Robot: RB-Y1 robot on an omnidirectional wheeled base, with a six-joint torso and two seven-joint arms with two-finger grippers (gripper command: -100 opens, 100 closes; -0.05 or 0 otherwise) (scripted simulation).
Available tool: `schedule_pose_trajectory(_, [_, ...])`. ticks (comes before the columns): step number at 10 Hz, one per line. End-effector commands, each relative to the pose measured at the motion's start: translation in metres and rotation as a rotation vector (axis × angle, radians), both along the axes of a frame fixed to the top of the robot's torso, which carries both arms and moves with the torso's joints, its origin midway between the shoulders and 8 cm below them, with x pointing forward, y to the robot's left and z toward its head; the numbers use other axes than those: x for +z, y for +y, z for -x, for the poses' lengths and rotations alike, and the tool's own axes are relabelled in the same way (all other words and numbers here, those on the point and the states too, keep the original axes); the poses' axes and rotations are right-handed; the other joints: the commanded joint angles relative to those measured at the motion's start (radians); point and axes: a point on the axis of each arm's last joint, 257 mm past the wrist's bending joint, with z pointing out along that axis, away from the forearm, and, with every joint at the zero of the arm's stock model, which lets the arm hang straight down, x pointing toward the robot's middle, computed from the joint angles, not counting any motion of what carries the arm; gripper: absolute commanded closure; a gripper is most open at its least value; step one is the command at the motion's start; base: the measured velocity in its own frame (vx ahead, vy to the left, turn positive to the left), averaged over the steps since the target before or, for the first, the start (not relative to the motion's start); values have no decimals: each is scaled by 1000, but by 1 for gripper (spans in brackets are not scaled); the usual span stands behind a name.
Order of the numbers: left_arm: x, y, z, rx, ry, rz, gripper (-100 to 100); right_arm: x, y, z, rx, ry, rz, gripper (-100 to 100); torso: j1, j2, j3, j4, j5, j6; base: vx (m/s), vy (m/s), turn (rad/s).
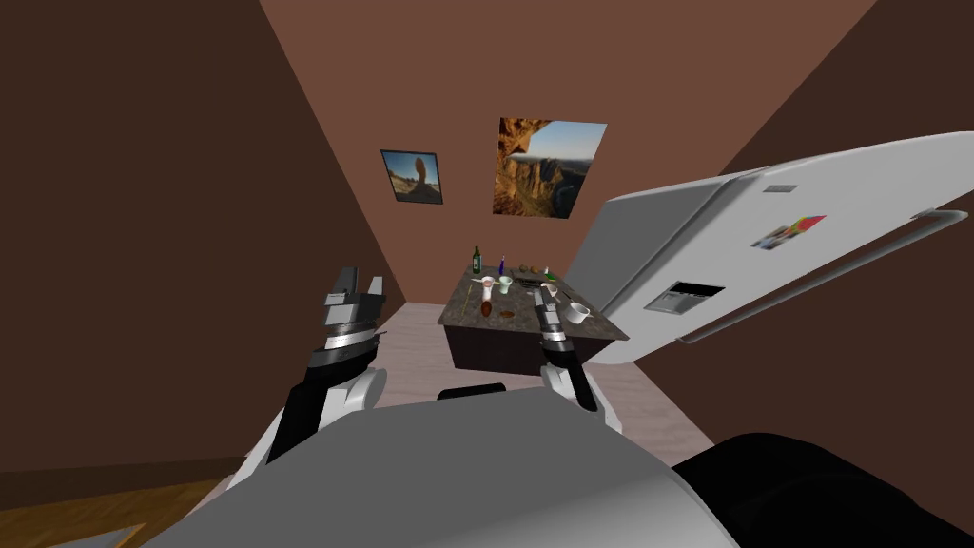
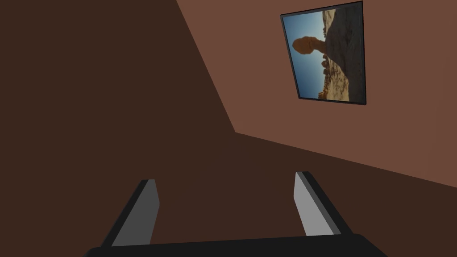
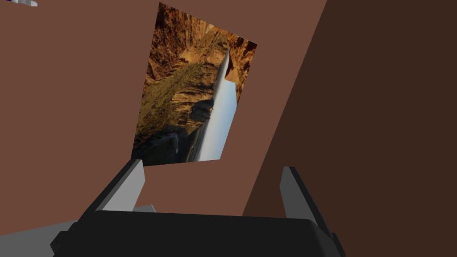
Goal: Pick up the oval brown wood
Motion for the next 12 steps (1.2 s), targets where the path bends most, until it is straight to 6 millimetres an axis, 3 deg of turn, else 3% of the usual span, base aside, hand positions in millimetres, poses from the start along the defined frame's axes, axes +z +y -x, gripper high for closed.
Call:
schedule_pose_trajectory(1, [0, 0, 0, 0, 0, 0, 0, -14, 4, -2, 14, 32, 56, -100, 0, 0, 0, 0, 0, 0, -12, 111, 40])
schedule_pose_trajectory(2, [0, 0, 0, 0, 0, 0, 0, -14, 4, -2, 19, 34, 66, -100, 1, 0, 0, 0, 0, 0, -22, 99, 9])
schedule_pose_trajectory(3, [0, 0, 0, 0, 0, 0, 0, -28, 8, -3, 30, 66, 114, -100, 1, 0, 0, 0, 0, 0, -16, 115, 33])
schedule_pose_trajectory(4, [0, 0, 0, 0, 0, 0, 0, -28, 8, -3, 35, 67, 123, -100, 2, 0, 0, 0, 0, 0, -21, 87, 10])
schedule_pose_trajectory(5, [0, 0, 0, 0, 0, 0, 0, -45, 11, -4, 46, 102, 173, -100, 0, 0, 0, 0, 0, 0, -46, 127, 39])
schedule_pose_trajectory(6, [0, 0, 0, 0, 0, 0, 0, -45, 12, -4, 50, 103, 182, -100, 2, 1, 1, 0, 0, 0, -43, 116, 10])
schedule_pose_trajectory(7, [0, 0, 0, 0, 0, 0, 0, -63, 15, -3, 63, 140, 235, -100, 2, 1, 1, 0, 0, 0, -36, 132, 33])
schedule_pose_trajectory(8, [0, 0, 0, 0, 0, 0, 0, -63, 15, -3, 66, 142, 243, -100, 3, 1, 1, 0, 1, 0, -22, 99, 16])
schedule_pose_trajectory(9, [0, 0, 0, 0, 0, 0, 0, -84, 17, -1, 81, 181, 300, -100, 1, 0, 0, 0, 0, 0, -29, 120, 58])
schedule_pose_trajectory(10, [0, 0, 0, 0, 0, 0, 0, -84, 17, -1, 83, 182, 305, -100, 2, 1, 0, 0, 0, 0, -27, 98, 11])
schedule_pose_trajectory(11, [0, 0, 0, 0, 0, 0, 0, -106, 19, 2, 98, 223, 363, -100, 1, 1, 0, 0, 0, 0, -25, 136, 49])
schedule_pose_trajectory(12, [0, 0, 0, 0, 0, 0, 0, -106, 19, 2, 101, 224, 370, -100, 3, 1, 0, 0, 0, 0, -14, 120, 9])
